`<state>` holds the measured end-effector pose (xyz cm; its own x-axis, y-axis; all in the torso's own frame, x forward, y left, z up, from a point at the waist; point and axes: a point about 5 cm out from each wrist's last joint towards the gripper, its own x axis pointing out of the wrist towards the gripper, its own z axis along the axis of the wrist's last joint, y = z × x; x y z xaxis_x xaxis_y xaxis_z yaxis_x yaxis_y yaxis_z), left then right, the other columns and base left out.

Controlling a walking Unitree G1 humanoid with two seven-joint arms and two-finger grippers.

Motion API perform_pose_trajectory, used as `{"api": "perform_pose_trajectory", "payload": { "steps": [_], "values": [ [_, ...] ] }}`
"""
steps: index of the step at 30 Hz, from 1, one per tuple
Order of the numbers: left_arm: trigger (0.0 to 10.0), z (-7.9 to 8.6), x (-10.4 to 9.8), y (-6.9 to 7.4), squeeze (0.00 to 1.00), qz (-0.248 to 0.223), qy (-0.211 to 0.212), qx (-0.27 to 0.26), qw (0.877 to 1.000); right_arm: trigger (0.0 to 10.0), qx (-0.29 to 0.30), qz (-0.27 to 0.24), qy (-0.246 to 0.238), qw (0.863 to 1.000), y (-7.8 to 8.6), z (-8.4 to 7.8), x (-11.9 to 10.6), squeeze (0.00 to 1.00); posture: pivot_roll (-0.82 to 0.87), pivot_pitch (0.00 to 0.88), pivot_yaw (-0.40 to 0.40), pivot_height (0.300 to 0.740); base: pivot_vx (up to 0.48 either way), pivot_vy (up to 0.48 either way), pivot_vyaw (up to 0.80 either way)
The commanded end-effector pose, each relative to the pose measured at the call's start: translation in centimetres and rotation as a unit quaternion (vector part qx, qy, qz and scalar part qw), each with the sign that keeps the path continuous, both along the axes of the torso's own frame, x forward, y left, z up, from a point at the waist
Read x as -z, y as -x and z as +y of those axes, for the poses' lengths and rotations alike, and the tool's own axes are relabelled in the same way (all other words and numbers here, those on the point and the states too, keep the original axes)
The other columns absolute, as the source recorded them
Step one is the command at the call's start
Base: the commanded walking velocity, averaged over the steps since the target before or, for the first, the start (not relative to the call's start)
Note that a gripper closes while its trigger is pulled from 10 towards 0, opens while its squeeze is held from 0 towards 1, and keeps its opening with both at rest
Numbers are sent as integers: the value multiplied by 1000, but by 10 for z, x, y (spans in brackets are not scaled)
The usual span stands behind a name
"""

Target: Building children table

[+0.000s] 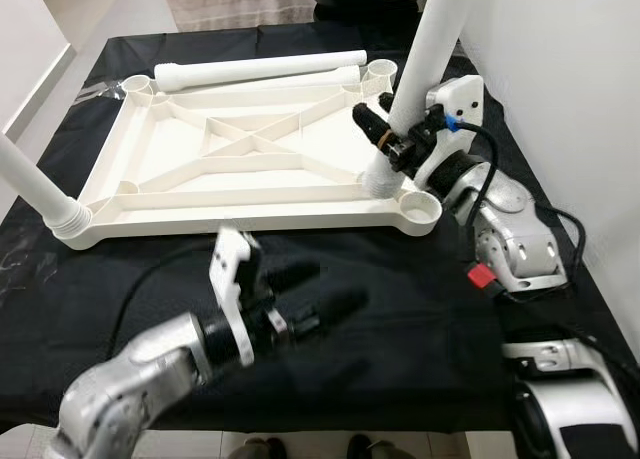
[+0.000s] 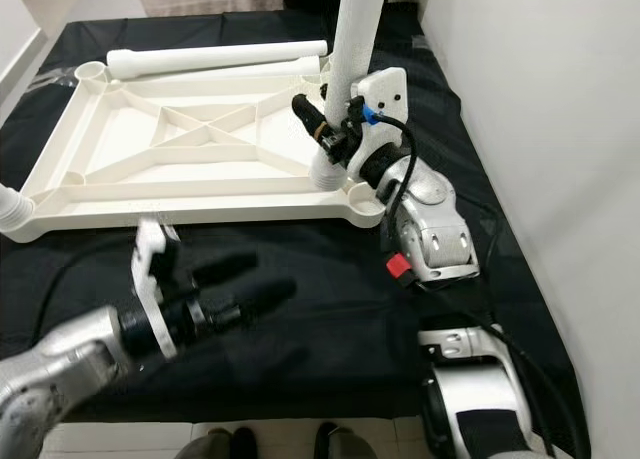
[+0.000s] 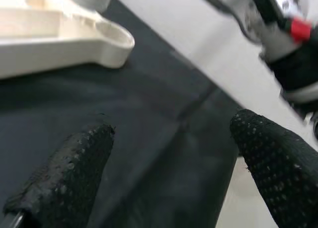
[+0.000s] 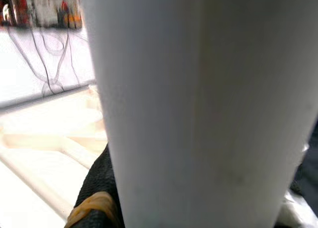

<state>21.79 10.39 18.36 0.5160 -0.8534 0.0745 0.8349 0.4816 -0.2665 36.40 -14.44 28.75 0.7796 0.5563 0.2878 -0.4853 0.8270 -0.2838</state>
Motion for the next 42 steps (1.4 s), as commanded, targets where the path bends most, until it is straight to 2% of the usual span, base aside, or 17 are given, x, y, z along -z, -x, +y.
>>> {"api": "perform_pose_trajectory", "payload": {
  "steps": [1, 4, 5, 8, 11, 14, 16, 20, 22, 26, 27, 30, 33, 36, 37, 40, 42],
  "values": [
    [10000, -2, 3, 7, 0, -8, -12, 0, 1000, 10000, -1, -14, 32, 999, -1, 4, 1, 0, 29, 248, 8, 740, 0, 0, 0],
    [10000, -6, 14, 21, 0, -2, -14, -13, 1000, 10000, 50, -24, 21, 998, -7, -10, 0, 0, 33, 266, 5, 740, 0, 0, 0],
    [10000, -6, 14, 21, 0, -2, -14, -13, 1000, 10000, 50, -24, 21, 998, -7, -10, 0, 0, 33, 266, 5, 740, 0, 0, 0],
    [10000, -10, 28, 29, 0, -5, -26, -58, 998, 10000, 110, -50, -25, 992, -13, -24, -9, 0, 36, 280, 8, 740, 0, 0, 0],
    [10000, -10, 31, 30, 0, -6, -29, -67, 997, 10000, 122, -56, -30, 990, -14, -26, -11, 0, 35, 288, 8, 740, 0, 0, 0],
    [10000, -9, 32, 29, 0, -7, -28, -78, 997, 10000, 144, -59, -21, 988, -16, -28, -10, 0, 37, 292, 7, 740, 0, 0, 0],
    [10000, -6, 32, 28, 0, -8, -23, -97, 995, 10000, 185, -64, 8, 981, -21, -34, -8, 0, 42, 307, 4, 740, 0, 0, 0],
    [10000, -3, 32, 30, 0, -6, -17, -110, 994, 10000, 196, -64, 36, 978, -23, -37, -4, 0, 40, 312, 2, 740, 0, 0, 0],
    [10000, -3, 32, 31, 0, -6, -11, -115, 993, 10000, 149, -36, 66, 986, -22, -28, 9, 0, 33, 322, 2, 740, 0, 0, 0],
    [10000, -3, 32, 31, 0, -8, -12, -114, 993, 10000, 126, -29, 76, 989, -20, -22, 14, 0, 30, 322, 2, 740, 0, 0, 0],
    [10000, -4, 32, 31, 0, -11, -12, -114, 993, 10000, 93, -21, 89, 991, -16, -15, 19, 0, 27, 325, 3, 740, 0, 0, 0],
    [10000, -4, 33, 30, 0, -17, -14, -114, 993, 10000, 4, 0, 74, 997, -5, 7, 28, 0, 24, 322, 7, 740, 0, 0, 0],
    [10000, -5, 33, 30, 0, -18, -14, -114, 993, 10000, -21, 4, 67, 998, -1, 12, 29, 0, 24, 317, 7, 740, 0, 0, 0],
    [10000, -4, 34, 28, 0, -19, -14, -115, 993, 10000, -134, 26, 47, 990, 18, 31, 32, 0, 18, 314, 7, 740, 0, 0, 0],
    [10000, -4, 34, 28, 0, -19, -14, -115, 993, 10000, -134, 26, 47, 990, 18, 31, 32, 0, 18, 314, 7, 740, 0, 0, 0],
    [10000, -3, 34, 26, 0, -21, -14, -116, 993, 10000, -212, 46, 52, 975, 33, 40, 35, 0, 18, 311, 7, 740, 0, 0, 0],
    [10000, -3, 34, 26, 0, -21, -14, -117, 993, 10000, -228, 51, 56, 971, 37, 41, 36, 0, 18, 311, 7, 740, 0, 0, 0]
  ]
}}
